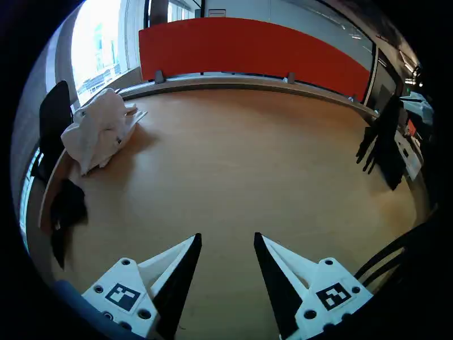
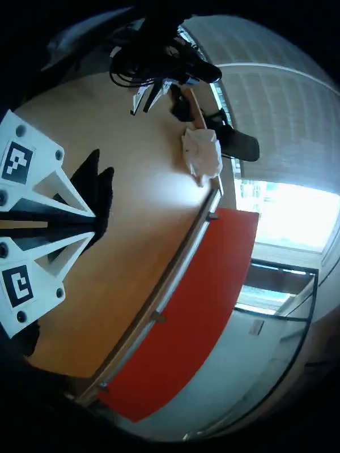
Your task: Fold towel
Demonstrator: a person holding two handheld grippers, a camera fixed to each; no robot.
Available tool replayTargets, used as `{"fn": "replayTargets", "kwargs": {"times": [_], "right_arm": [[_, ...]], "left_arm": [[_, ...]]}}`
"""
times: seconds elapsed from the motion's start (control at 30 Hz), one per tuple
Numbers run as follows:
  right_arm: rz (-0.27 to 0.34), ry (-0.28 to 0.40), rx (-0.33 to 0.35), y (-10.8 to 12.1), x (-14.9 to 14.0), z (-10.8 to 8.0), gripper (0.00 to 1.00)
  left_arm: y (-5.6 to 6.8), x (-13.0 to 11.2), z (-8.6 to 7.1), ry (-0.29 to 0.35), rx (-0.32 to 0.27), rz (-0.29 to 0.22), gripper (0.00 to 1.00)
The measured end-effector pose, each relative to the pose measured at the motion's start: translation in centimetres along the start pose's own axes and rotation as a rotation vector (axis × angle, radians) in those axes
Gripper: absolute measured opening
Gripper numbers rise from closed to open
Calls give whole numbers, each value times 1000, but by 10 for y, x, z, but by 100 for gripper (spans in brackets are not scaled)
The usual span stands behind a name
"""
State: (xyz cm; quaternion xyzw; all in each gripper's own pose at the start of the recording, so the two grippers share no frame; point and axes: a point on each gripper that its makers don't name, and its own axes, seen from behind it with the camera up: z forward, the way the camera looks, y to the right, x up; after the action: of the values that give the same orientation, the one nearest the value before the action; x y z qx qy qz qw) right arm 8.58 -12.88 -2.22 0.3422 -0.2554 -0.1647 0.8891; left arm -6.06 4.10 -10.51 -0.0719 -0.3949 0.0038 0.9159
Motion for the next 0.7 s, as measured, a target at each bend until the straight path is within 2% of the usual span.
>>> {"fn": "replayTargets", "kwargs": {"times": [0.7], "right_arm": [[37,-58,-102,92,-29,-27,4]], "left_arm": [[3,5,5,-11,6,19,67]]}}
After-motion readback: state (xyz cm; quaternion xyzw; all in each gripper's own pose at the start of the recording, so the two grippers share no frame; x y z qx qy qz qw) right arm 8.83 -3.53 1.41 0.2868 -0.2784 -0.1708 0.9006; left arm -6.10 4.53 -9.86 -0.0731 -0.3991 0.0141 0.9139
